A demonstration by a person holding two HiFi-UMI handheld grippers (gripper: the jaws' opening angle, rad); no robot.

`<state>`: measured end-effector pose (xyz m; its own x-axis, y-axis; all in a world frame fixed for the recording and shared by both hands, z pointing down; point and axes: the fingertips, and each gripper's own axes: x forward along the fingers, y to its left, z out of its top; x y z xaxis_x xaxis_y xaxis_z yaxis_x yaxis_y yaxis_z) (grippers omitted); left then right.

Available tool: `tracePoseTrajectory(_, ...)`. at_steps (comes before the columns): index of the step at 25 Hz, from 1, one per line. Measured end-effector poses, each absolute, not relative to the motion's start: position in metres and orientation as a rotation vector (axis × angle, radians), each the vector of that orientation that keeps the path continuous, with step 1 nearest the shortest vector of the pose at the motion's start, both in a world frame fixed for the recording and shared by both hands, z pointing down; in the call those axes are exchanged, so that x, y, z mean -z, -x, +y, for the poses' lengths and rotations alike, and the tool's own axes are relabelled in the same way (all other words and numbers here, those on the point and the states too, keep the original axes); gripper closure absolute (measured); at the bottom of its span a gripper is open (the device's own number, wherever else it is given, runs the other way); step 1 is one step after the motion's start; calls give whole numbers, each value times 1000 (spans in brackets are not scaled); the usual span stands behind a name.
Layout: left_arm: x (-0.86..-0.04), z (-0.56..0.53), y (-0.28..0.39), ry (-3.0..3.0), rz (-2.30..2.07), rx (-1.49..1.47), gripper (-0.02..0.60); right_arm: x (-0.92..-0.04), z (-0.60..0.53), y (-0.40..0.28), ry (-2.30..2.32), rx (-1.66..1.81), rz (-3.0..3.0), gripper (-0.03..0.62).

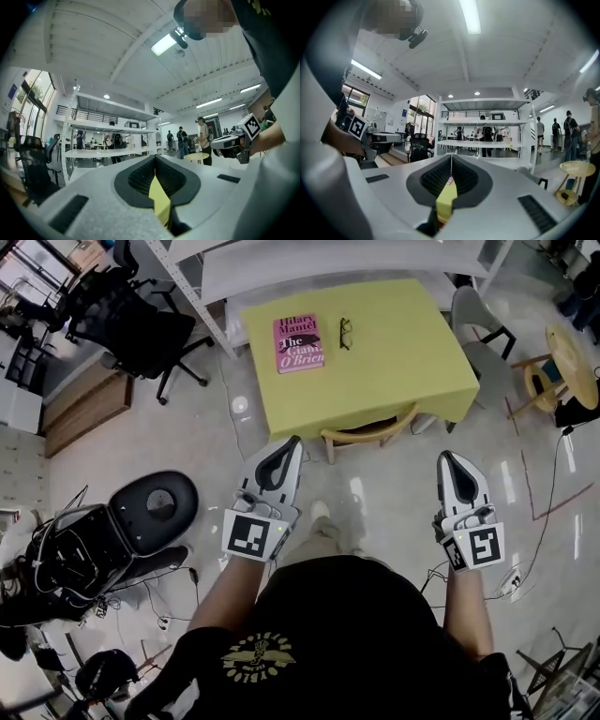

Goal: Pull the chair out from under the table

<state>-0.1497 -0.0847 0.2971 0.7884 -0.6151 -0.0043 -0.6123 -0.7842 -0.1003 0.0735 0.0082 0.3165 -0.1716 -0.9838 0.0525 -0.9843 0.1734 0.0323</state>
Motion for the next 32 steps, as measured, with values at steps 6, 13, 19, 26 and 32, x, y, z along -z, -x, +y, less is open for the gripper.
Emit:
tracePoseTrajectory(6,-308,-128,144,2889,971,101,572,-310,-35,-75,-1981,17,-2361,583)
tracePoseTrajectory(13,-307,-176,133,2912,943,91,572,-309,-74,-82,-2003,4,-2313,583)
tracePoseTrajectory(19,-318,-210,123,2945,885,112,572,-305,-104,-85,-2044,13,-2297,582)
tracePoseTrajectory(26,-328,-233,114,2976,822,132,572,-302,-119,-87,-2068,14,-2268,582)
tracePoseTrajectory(32,-332,-230,92,2975,820,176,572,-306,-122,-110,-2055,7,-2273,582)
